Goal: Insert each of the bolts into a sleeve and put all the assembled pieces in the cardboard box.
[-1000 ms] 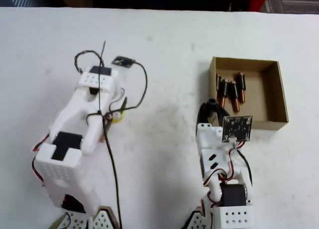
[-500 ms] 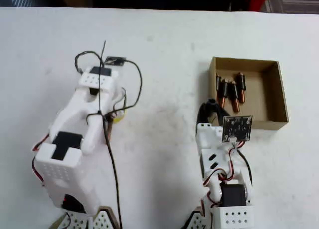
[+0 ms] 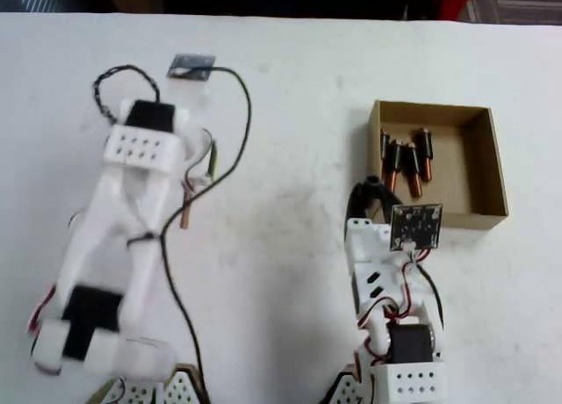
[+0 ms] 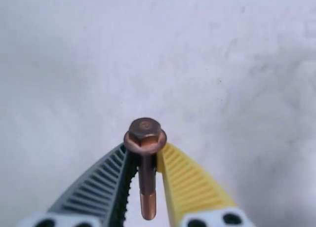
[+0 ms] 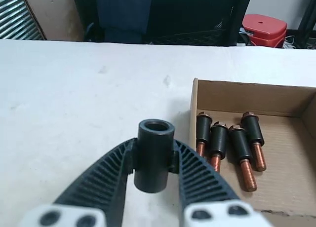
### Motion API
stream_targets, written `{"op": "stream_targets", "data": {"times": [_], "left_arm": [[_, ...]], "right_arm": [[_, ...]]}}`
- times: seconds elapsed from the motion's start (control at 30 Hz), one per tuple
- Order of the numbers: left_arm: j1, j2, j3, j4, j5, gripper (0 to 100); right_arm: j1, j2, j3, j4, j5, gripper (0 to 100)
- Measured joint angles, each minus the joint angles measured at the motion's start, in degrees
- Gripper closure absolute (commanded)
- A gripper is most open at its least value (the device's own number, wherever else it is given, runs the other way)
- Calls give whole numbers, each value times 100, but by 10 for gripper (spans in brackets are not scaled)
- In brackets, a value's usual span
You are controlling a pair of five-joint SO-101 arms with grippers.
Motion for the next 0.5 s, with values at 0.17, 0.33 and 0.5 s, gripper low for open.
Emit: {"op": "stream_targets", "data": {"times": [0.17,0.33,0.5], "left_arm": [[70,-1389,492,26,-976,978],[70,-2646,1222,44,-1530,977],[70,-3833,1714,44,-1908,977]], "right_arm": [[-633,0,0,0,-9,981],[-1582,0,0,-26,-9,981],[-2523,0,0,-97,-9,981]]}}
